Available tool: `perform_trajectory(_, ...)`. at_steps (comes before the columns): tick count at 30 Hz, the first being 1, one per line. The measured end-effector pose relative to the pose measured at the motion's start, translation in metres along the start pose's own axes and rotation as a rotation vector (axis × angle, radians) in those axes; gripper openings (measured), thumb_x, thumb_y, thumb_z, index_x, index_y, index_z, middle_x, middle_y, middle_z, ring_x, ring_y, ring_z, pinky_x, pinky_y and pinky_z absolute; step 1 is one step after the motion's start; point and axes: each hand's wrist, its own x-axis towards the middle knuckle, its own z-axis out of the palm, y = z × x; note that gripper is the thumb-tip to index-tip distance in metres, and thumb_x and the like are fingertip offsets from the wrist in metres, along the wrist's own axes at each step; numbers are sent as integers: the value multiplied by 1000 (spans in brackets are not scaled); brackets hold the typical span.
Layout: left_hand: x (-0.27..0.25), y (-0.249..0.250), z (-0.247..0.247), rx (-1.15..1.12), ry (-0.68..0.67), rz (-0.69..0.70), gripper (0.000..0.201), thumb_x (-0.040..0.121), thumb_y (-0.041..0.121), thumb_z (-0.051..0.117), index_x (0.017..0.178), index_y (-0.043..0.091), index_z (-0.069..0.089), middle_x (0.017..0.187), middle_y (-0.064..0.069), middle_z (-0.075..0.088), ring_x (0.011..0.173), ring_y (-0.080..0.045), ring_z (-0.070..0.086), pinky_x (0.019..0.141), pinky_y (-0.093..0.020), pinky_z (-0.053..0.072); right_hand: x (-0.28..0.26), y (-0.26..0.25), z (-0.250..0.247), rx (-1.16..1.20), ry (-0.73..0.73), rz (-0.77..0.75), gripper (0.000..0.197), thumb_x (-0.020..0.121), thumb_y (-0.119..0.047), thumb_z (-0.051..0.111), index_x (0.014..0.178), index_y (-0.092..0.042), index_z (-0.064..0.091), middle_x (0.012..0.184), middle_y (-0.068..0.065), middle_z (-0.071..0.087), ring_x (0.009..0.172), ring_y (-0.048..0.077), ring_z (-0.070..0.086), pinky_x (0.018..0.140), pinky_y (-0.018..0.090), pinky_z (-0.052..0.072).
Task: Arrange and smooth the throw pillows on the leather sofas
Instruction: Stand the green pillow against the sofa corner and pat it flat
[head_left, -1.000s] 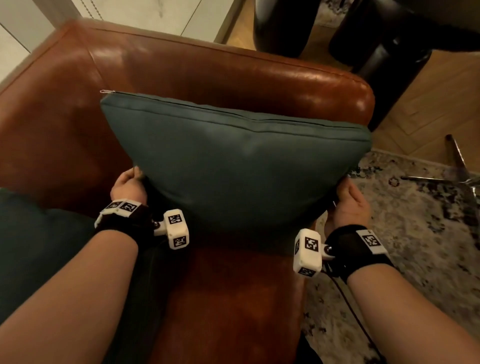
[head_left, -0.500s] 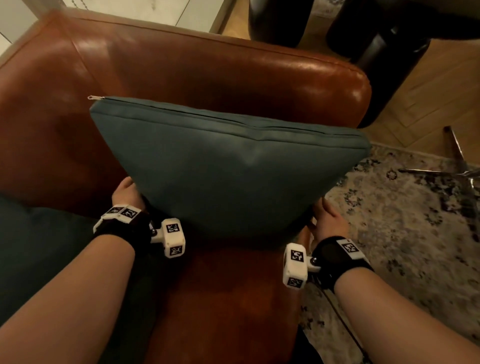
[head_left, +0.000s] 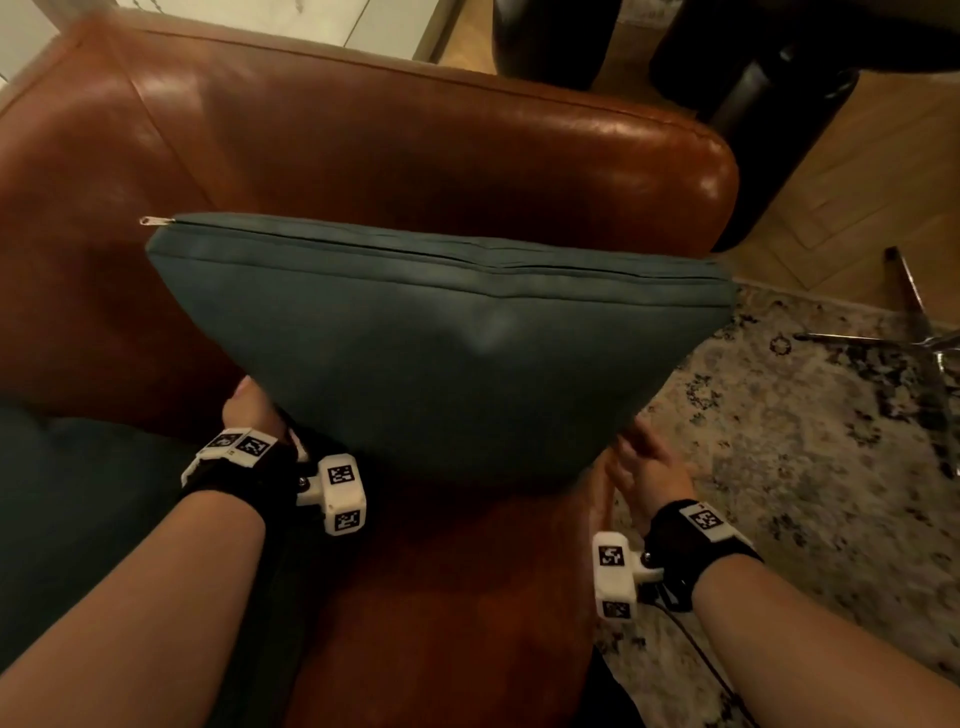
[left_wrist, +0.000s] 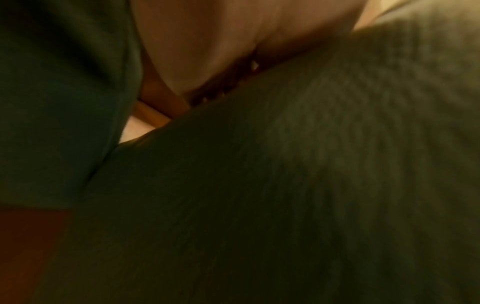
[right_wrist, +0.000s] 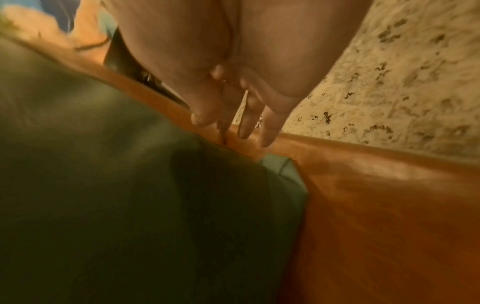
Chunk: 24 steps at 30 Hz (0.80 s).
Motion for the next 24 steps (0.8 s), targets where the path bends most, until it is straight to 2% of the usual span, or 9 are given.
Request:
perform_trajectory(2, -6, 3, -1, 123, -23, -38, 43, 87, 5, 66, 127, -5, 54, 136, -25, 52, 127, -42, 49, 101, -42, 42, -4, 5, 7, -84, -42, 20, 51, 96, 2, 47, 136, -30, 54, 137, 2, 53, 124, 24, 53, 91, 39, 52)
perform_trajectory(4, -2, 3, -2, 240, -24, 13, 37, 91, -1, 59, 127, -7, 54, 138, -24, 51, 131, -39, 45, 106, -41, 36, -3, 5, 15, -112, 26, 4, 46, 96, 0, 48, 132, -26, 57, 136, 3, 55, 124, 26, 55, 101, 45, 49)
perform_trajectory(7, 1, 13, -10, 316, -18, 82, 35, 97, 0, 49, 131, -4, 53, 141, -20, 51, 135, -34, 43, 108, -37, 33, 5, 0, 18, -143, 147, -30, 31, 93, -9, 61, 122, -21, 65, 126, 5, 65, 112, 24, 62, 96, 45, 53)
perform_trajectory(9, 7, 16, -16, 423, -29, 115, 32, 97, 1, 48, 128, -3, 55, 136, -23, 53, 128, -37, 48, 100, -39, 38, 9, 3, 10, -202, 180, -70, 28, 89, -14, 69, 116, -23, 69, 121, 3, 68, 109, 22, 64, 94, 45, 55)
perform_trajectory(13, 16, 14, -15, 610, -23, 172, 27, 98, 2, 48, 121, -5, 58, 130, -24, 56, 122, -39, 53, 95, -44, 43, 11, 5, 3, -281, 174, -157, 21, 89, -15, 70, 104, -29, 71, 117, 1, 70, 107, 22, 65, 93, 47, 55)
perform_trajectory(17, 15, 5, -12, 547, -13, 195, 28, 97, 6, 51, 122, -6, 59, 132, -23, 56, 126, -38, 50, 98, -41, 42, 8, 8, -4, -433, 78, -164, 27, 97, -10, 55, 115, -26, 67, 116, -2, 67, 103, 17, 65, 85, 43, 59)
perform_trajectory(20, 10, 3, -9, 397, -44, 72, 33, 101, 12, 46, 130, 2, 56, 140, -16, 53, 130, -33, 48, 101, -35, 40, 8, 14, -12, -679, -52, -144, 43, 98, -4, 50, 124, -38, 58, 128, -5, 61, 94, 12, 65, 75, 33, 59)
perform_trajectory(22, 3, 2, -5, 353, -93, 100, 40, 103, 18, 40, 141, 8, 48, 151, -8, 44, 140, -26, 39, 109, -29, 32, 8, 15, -6, -835, -118, -126, 53, 97, 2, 47, 137, -33, 50, 129, -5, 58, 83, 9, 62, 66, 24, 53)
perform_trajectory(24, 2, 2, -3, 429, -154, 143, 44, 104, 23, 38, 147, 13, 39, 156, -2, 35, 145, -20, 31, 113, -25, 24, 6, 15, 3, -923, -102, -132, 51, 96, 3, 46, 139, -25, 50, 128, 3, 61, 89, 16, 62, 67, 25, 51)
